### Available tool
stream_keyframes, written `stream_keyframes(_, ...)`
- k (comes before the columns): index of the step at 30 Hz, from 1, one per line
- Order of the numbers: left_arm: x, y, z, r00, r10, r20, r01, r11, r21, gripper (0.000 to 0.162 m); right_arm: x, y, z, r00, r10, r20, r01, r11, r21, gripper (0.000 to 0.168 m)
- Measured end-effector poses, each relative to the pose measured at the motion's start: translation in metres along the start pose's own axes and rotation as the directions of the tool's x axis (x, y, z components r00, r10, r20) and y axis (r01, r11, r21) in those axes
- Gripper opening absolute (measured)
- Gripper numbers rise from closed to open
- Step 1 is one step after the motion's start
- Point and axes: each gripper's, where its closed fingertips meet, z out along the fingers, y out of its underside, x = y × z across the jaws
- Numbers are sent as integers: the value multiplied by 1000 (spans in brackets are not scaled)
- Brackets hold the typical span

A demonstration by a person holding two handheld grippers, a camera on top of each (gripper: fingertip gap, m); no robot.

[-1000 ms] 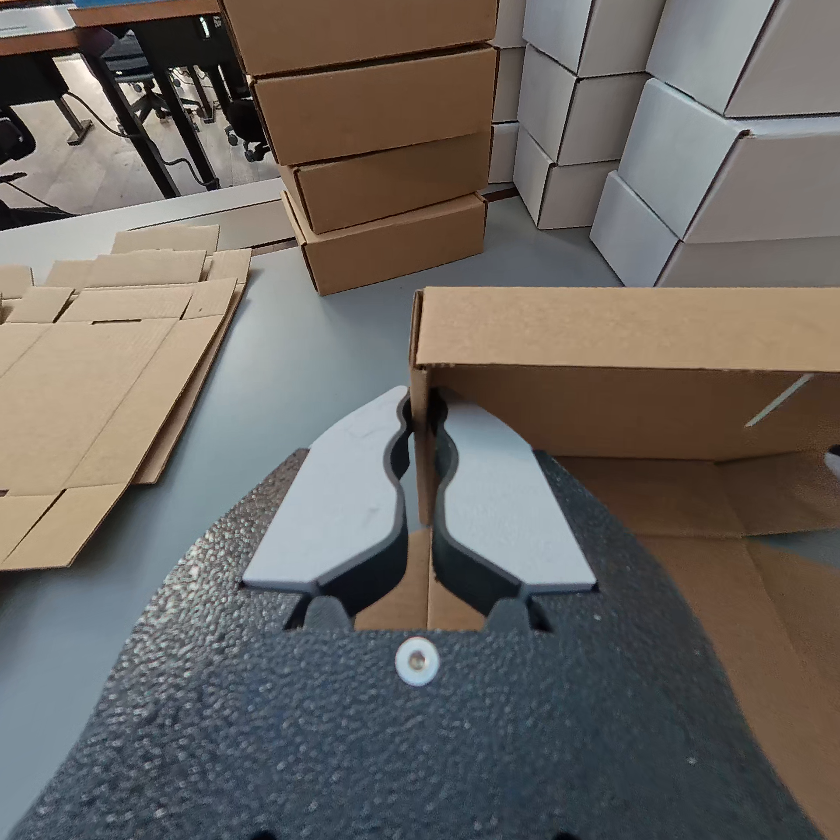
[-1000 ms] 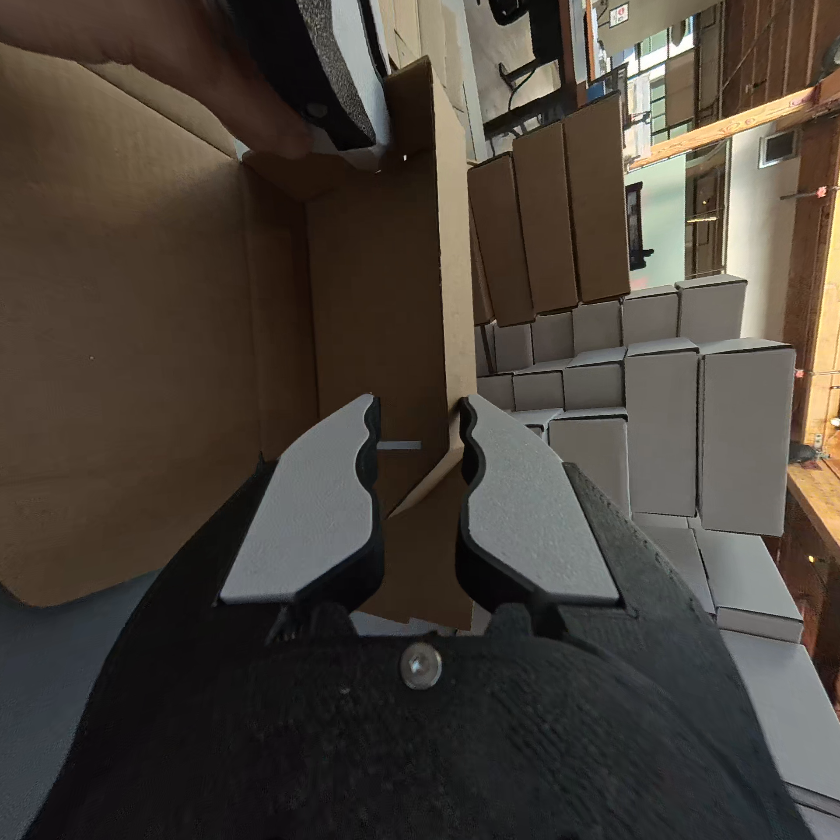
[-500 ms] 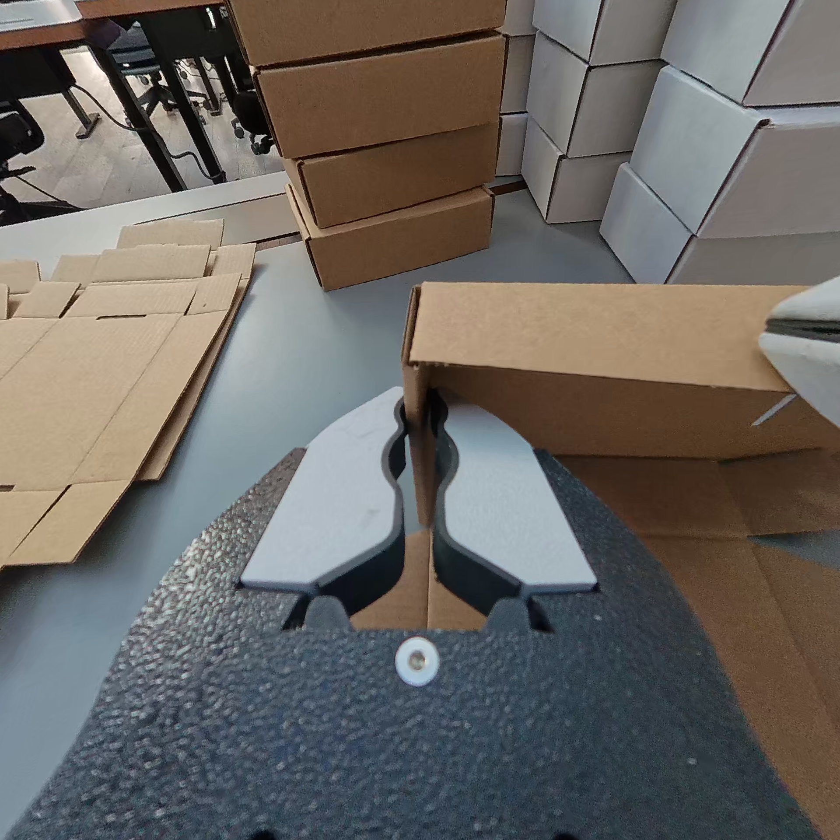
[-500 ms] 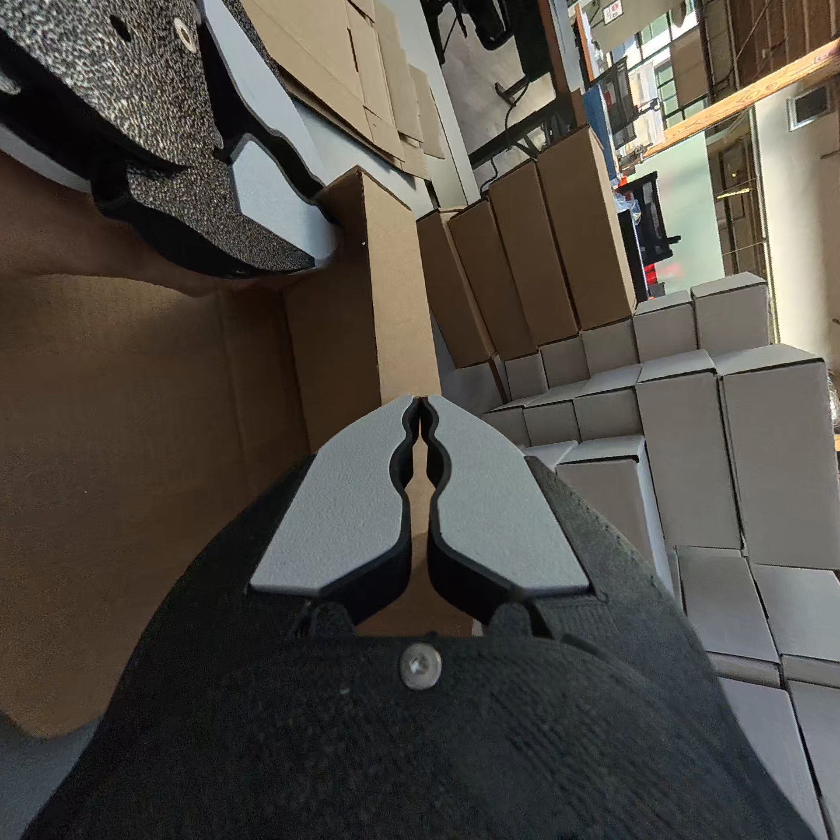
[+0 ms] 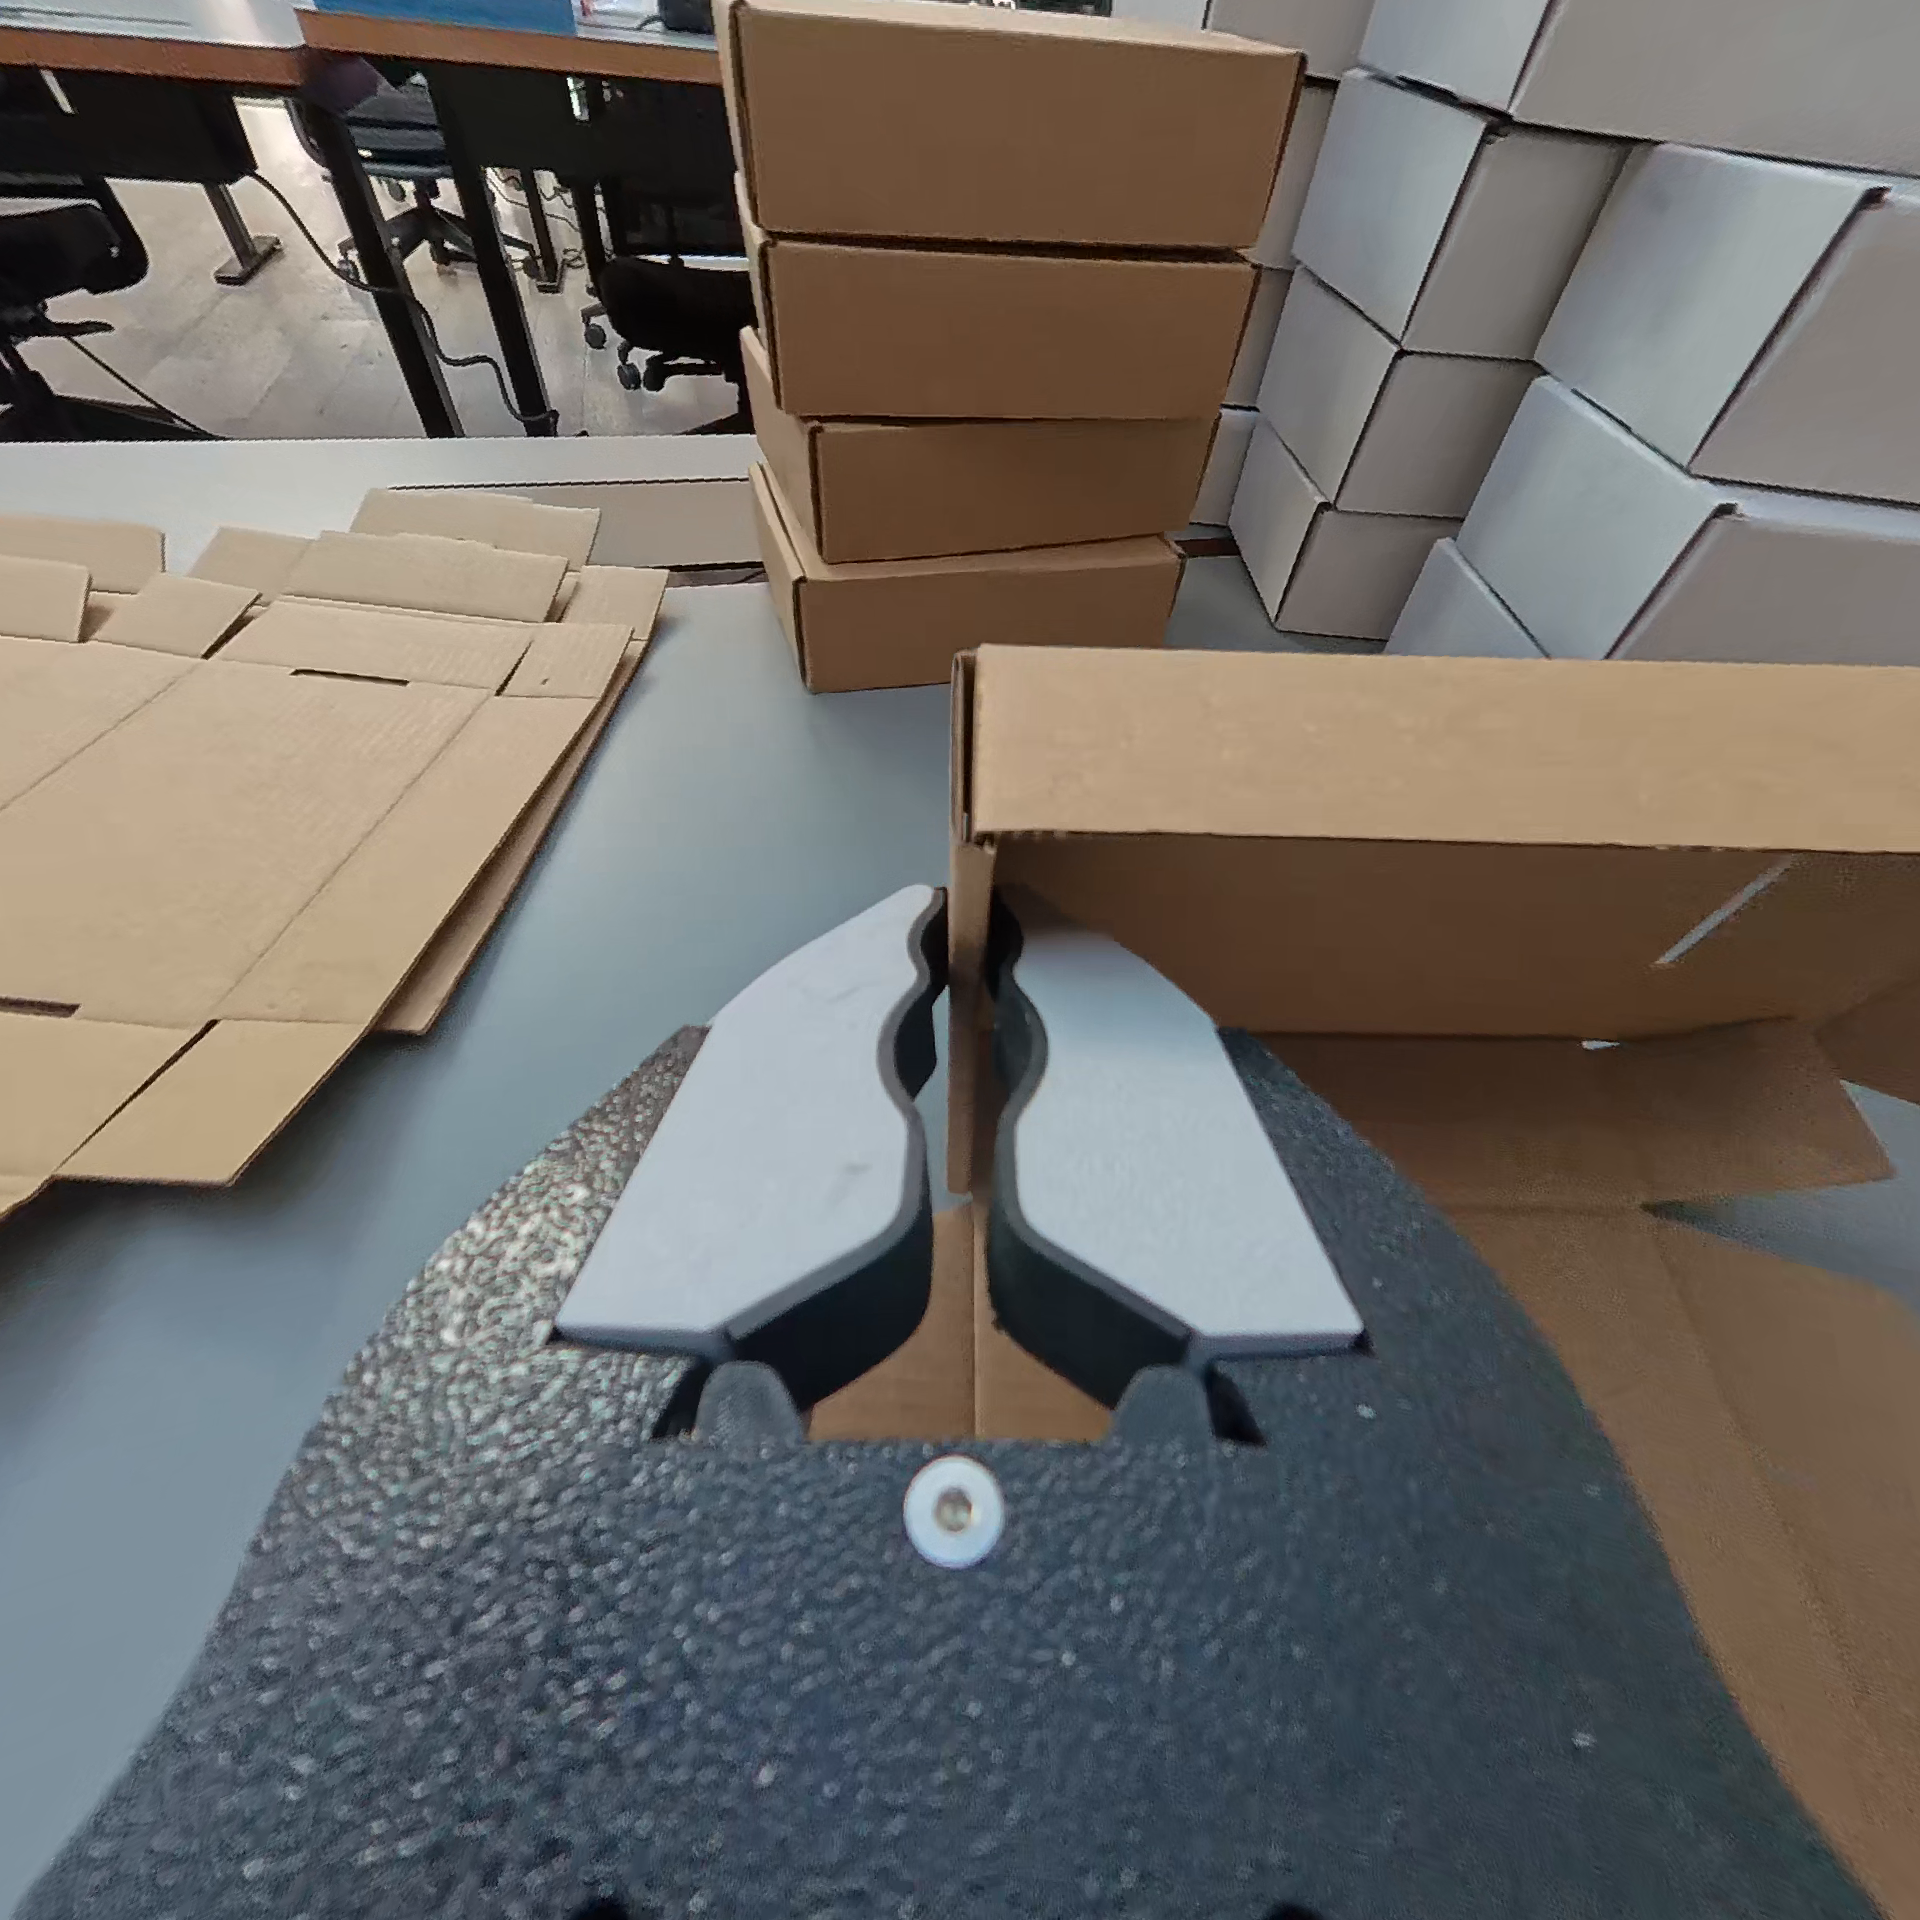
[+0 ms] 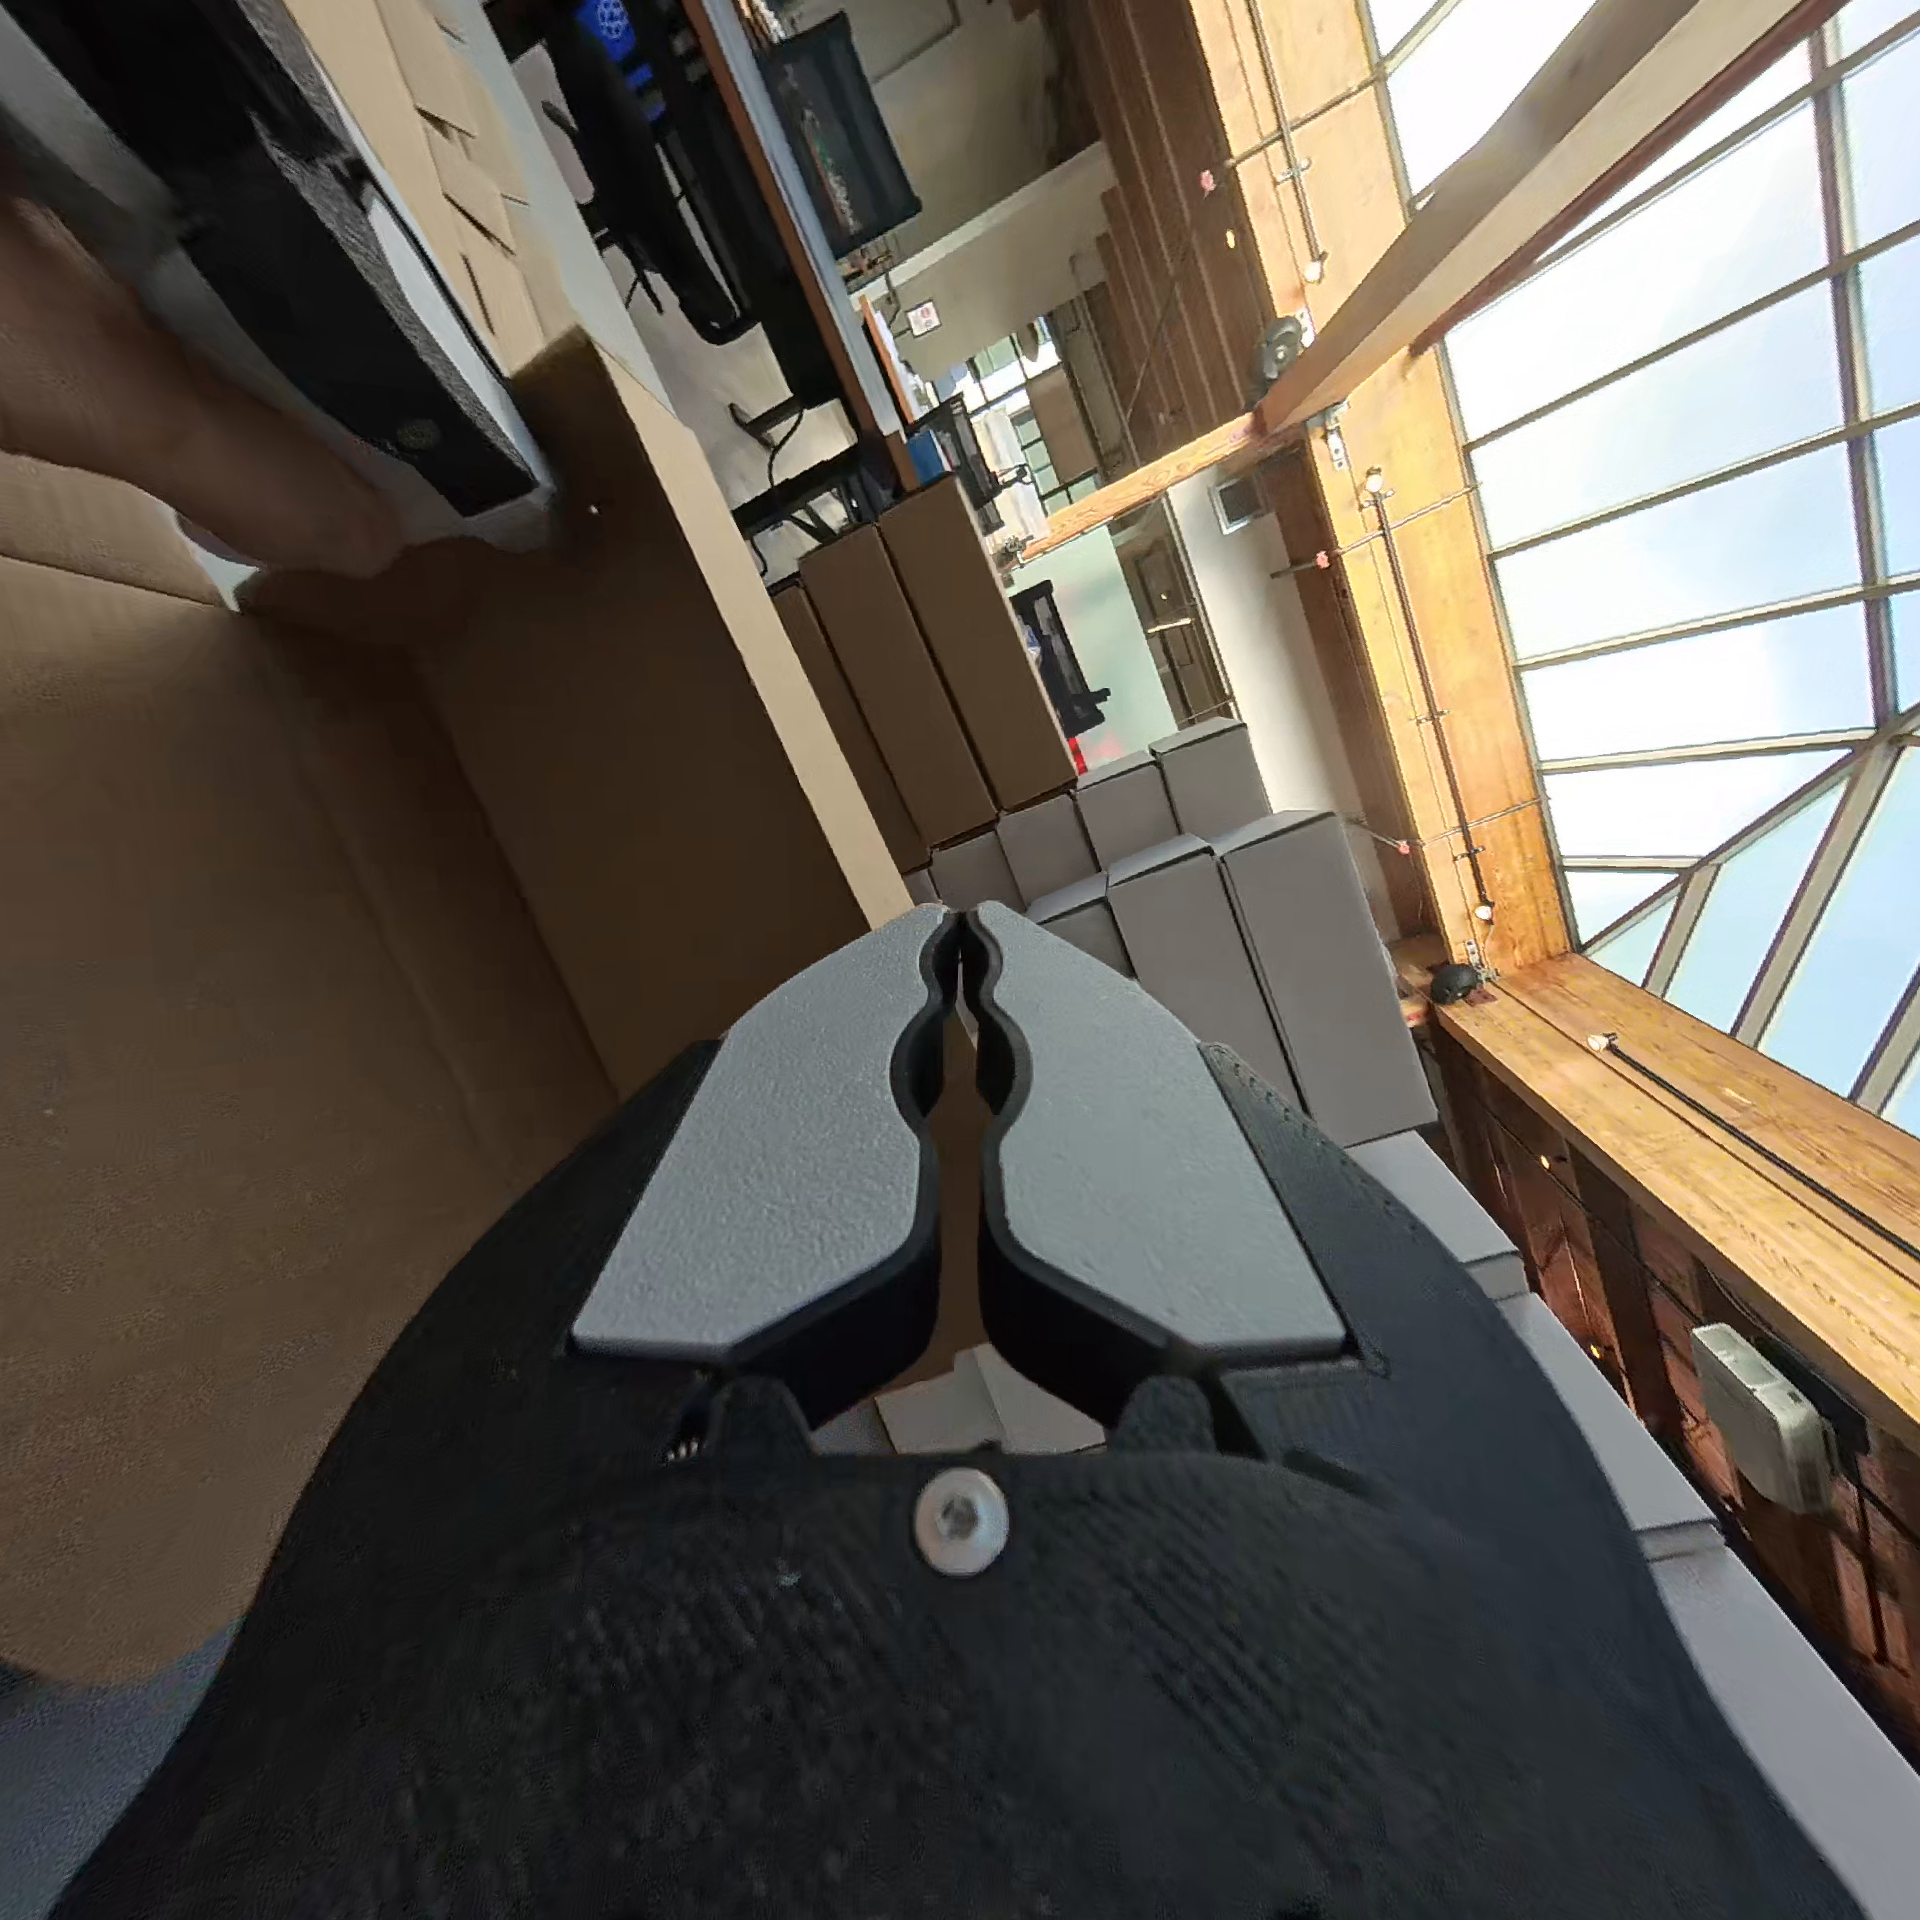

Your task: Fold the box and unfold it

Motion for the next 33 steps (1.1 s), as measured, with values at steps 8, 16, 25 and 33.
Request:
stream_keyframes(8,-16,-32,-31,997,-48,62,44,996,72,5,22,15,12,979,192,-67,-197,978,-73,0)
stream_keyframes(16,-22,-49,-55,995,4,101,-18,990,137,5,-4,-22,24,920,382,94,-382,924,-11,0)
stream_keyframes(25,-13,-52,-61,988,93,125,-115,977,178,5,-3,-36,20,719,640,269,-667,745,8,0)
stream_keyframes(33,-53,-69,-65,988,-131,83,112,972,208,5,11,4,-7,520,812,267,-833,551,-53,0)
